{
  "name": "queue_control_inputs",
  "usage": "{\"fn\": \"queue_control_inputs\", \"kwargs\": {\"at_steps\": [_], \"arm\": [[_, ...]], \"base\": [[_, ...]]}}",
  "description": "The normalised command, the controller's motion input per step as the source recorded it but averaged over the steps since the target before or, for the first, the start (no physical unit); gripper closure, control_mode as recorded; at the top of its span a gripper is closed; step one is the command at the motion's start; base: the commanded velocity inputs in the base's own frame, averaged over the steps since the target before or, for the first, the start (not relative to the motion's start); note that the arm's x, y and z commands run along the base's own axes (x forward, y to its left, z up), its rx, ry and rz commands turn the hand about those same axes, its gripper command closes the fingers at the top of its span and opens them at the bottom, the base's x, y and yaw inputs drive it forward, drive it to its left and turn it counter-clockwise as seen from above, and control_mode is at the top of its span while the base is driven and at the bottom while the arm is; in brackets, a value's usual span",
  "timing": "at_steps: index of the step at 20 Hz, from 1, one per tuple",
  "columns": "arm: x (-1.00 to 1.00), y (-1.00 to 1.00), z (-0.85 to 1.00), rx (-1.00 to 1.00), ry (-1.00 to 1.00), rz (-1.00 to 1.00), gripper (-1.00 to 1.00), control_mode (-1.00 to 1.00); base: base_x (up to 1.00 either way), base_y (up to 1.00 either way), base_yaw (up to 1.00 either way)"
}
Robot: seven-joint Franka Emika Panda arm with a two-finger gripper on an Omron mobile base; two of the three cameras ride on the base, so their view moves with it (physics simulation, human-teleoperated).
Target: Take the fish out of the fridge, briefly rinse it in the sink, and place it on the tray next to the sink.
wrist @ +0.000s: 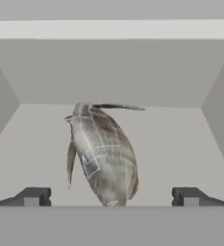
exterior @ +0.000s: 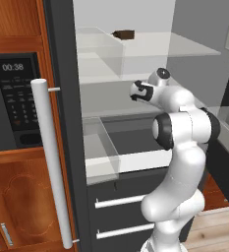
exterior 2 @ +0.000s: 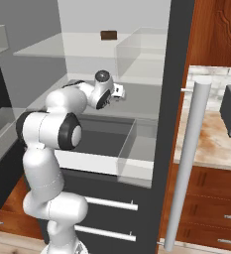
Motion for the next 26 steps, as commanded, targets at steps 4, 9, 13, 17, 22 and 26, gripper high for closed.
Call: {"fn": "queue_control_inputs", "kwargs": {"at_steps": [4,9,13,17,22,26], "arm": [[0.36,-0.11,-0.08,0.00,0.00,0.00,-1.00,-1.00],[0.30,-0.09,-0.14,0.00,0.00,0.00,-1.00,-1.00],[0.06,0.03,-0.36,0.00,0.00,0.00,-1.00,-1.00],[0.00,0.17,-0.56,0.00,0.00,0.00,1.00,-1.00],[0.02,0.00,-0.12,0.00,0.00,0.00,1.00,-1.00],[-0.14,0.00,0.00,0.00,0.00,0.00,1.00,-1.00]], "base": [[0.00,0.00,0.00],[0.00,0.00,0.00],[0.00,0.00,0.00],[0.00,0.00,0.00],[0.00,0.00,0.00],[0.00,0.00,0.00]]}}
